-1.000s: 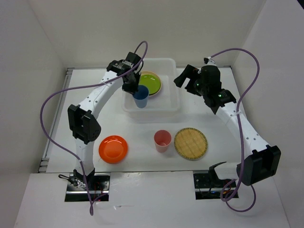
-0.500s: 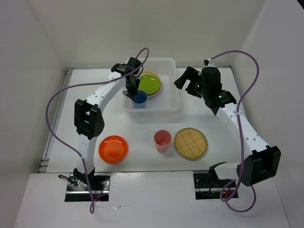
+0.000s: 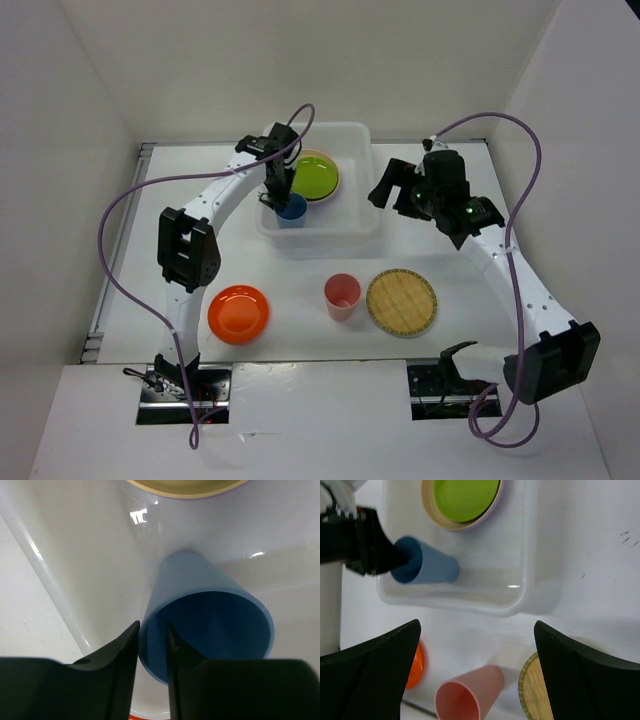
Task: Place the mixed dishes into the plastic bin
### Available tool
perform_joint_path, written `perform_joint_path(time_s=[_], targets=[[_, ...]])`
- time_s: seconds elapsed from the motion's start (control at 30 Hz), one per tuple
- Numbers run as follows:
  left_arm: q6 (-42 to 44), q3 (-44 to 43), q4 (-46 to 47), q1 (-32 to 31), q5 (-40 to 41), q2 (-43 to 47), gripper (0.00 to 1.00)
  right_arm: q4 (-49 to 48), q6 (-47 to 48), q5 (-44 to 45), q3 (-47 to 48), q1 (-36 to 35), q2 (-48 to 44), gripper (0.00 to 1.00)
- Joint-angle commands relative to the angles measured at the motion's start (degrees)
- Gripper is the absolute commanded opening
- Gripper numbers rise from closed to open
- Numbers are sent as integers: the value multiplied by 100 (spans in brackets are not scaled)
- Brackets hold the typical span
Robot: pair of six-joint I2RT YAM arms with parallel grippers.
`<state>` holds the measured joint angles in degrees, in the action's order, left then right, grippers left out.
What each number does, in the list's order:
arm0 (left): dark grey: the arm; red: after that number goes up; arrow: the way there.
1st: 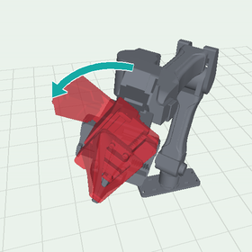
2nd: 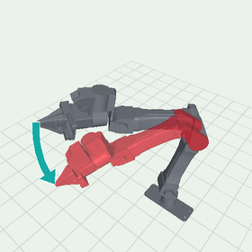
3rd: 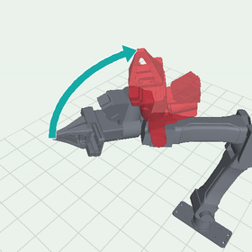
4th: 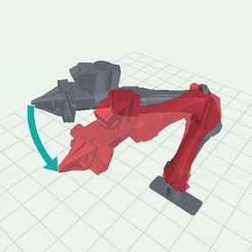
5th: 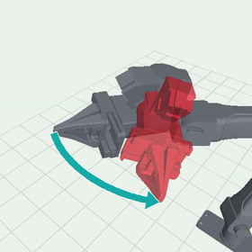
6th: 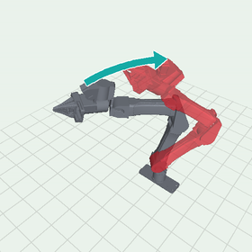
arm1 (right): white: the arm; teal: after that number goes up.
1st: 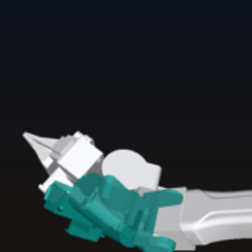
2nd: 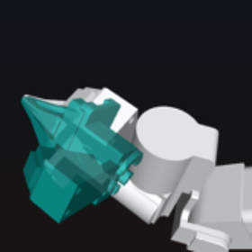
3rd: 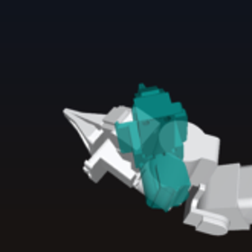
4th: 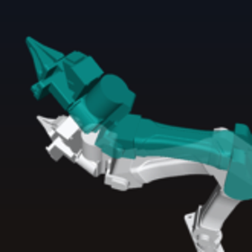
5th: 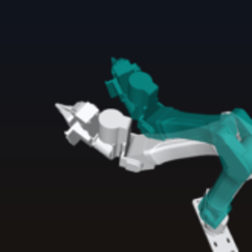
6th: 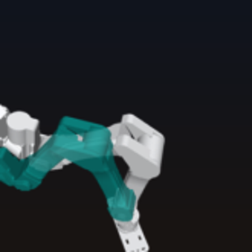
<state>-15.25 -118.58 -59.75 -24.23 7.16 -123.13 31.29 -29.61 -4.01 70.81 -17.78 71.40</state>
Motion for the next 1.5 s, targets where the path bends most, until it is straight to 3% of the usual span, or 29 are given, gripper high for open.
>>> perform_joint_path(time_s=[0.0, 0.27, 0.47, 0.57, 0.67, 1.0, 1.03, 1.1, 1.13, 1.17, 1.3, 1.47], targets=[[30, -24, 7, -12, -83, 131, 37, 762, 385, 145, 47, -497, -363, 98], [83, -612, -449, -12, -83, 237, 49, 1546, 439, 584, -225, -1640, -188, 98], [136, -1271, -871, -12, 119, 237, 50, 1723, 307, 832, -602, -2097, -12, 94], [136, -1779, -1109, -12, 119, 237, 52, 1600, 227, 832, -717, -2360, 128, 82], [83, -2282, -1294, -64, 119, 341, 52, 1600, 104, 884, -770, -2432, 287, 78], [-84, -2476, -1127, -12, -101, 1317, 53, 1547, -54, 1051, -770, -2819, 990, 40], [-84, -2476, -1127, -12, -101, 1422, 54, 1547, -124, 1051, -770, -2871, 1069, 28], [-84, -2476, -1127, 40, -101, 1537, 54, 1608, -124, 1112, -708, -2871, 1130, 17], [-84, -2476, -1127, 41, -101, 1625, 54, 1608, -177, 1113, -630, -2941, 1131, 5], [-84, -2476, -1127, 41, -101, 1678, 54, 1756, -177, 1165, -577, -2942, 1131, 0], [-84, -2266, -1127, 155, -101, 1819, 55, 2240, -177, 1227, -103, -2994, 1131, 0], [-31, -2160, -1074, 155, -223, 1942, 55, 2812, 24, 1728, 1302, -2994, 1148, 0]])
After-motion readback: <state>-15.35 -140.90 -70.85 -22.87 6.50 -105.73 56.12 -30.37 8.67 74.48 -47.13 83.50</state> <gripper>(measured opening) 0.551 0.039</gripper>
